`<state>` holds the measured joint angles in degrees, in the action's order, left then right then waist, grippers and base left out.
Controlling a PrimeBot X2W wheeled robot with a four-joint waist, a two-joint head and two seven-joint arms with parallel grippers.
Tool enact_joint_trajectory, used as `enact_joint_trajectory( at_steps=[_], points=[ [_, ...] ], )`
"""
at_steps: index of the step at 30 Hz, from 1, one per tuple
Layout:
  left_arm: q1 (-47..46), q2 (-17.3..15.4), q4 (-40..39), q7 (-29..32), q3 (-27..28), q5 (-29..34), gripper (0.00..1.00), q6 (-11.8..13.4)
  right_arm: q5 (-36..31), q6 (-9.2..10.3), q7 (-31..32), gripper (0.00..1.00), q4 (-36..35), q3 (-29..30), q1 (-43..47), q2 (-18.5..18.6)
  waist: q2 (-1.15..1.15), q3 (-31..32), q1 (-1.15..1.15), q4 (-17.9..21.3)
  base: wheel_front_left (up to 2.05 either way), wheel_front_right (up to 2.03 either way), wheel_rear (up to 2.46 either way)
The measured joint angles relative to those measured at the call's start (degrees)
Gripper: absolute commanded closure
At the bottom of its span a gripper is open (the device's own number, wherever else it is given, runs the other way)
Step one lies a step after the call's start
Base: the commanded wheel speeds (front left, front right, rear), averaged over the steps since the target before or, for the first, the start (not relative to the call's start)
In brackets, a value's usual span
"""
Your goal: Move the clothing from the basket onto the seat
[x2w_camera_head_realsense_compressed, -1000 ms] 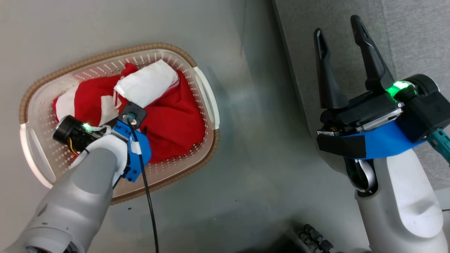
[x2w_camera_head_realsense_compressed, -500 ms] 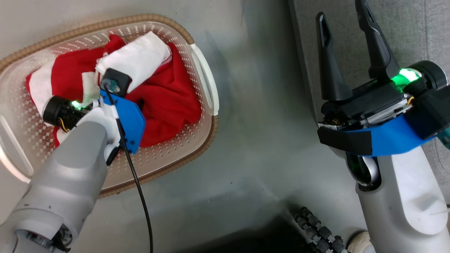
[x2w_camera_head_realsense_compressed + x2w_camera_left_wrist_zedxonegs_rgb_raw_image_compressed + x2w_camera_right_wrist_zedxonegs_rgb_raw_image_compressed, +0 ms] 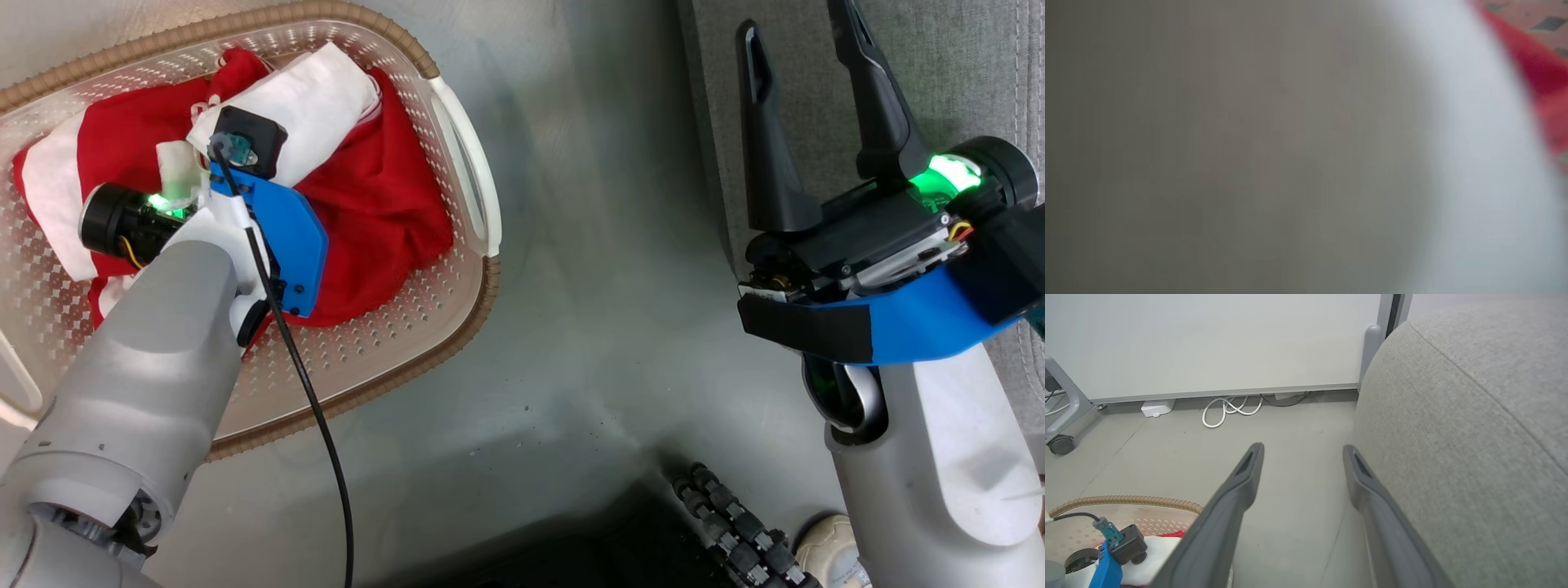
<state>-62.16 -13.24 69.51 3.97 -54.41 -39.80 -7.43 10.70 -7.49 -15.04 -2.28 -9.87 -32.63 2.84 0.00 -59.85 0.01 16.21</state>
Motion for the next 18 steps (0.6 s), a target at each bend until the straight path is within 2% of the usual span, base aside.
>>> enact_joint_trajectory(
  at_steps=[6,18],
  points=[
    [-0.21,0.41,0.91,-0.93,-1.88,-0.48,1.0,0.0,0.04,0.0,0.0,0.0,0.05,0.45,-0.33,0.0,0.0,0.54,0.0,-0.17,0.0,0.0,0.0],
    [2.42,3.09,-1.47,-10.39,-5.1,-2.07,1.0,0.0,-2.09,0.0,0.0,0.0,1.79,1.63,0.11,-0.01,0.0,6.18,-0.01,-3.29,0.0,0.0,0.0]
  ],
)
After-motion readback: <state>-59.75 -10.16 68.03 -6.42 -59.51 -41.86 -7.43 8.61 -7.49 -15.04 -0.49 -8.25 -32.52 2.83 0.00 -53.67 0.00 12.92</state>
